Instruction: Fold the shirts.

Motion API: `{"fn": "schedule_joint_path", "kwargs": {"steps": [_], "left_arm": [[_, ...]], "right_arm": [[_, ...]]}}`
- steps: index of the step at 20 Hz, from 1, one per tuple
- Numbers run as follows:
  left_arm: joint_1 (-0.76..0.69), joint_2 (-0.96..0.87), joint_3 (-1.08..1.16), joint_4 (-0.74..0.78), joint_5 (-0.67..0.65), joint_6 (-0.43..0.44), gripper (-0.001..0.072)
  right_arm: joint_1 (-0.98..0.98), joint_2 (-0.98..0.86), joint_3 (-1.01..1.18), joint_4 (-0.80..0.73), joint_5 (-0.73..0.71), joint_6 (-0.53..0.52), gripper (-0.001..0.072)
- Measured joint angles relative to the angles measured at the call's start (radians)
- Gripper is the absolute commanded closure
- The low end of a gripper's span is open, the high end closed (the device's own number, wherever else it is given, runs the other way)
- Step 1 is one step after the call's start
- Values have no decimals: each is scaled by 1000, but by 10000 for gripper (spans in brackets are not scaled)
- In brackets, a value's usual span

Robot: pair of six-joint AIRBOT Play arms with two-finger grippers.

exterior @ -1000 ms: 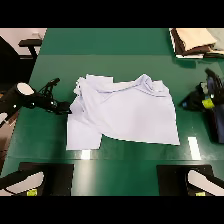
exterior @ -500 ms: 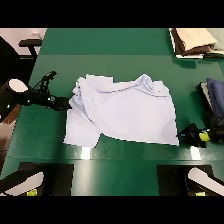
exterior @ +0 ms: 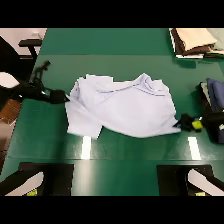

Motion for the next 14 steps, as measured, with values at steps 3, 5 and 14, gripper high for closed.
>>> {"fn": "schedule_joint_path", "kwargs": {"steps": [3,5,14], "left_arm": [[0,120,152,0,2,-38,683],[0,200,290,-2,7,-55,683],[0,354,949,13,68,-145,684]], "right_arm": [[32,110,230,6,8,-1,699],[36,170,422,8,12,0,700],[-80,234,1208,5,74,73,701]]}}
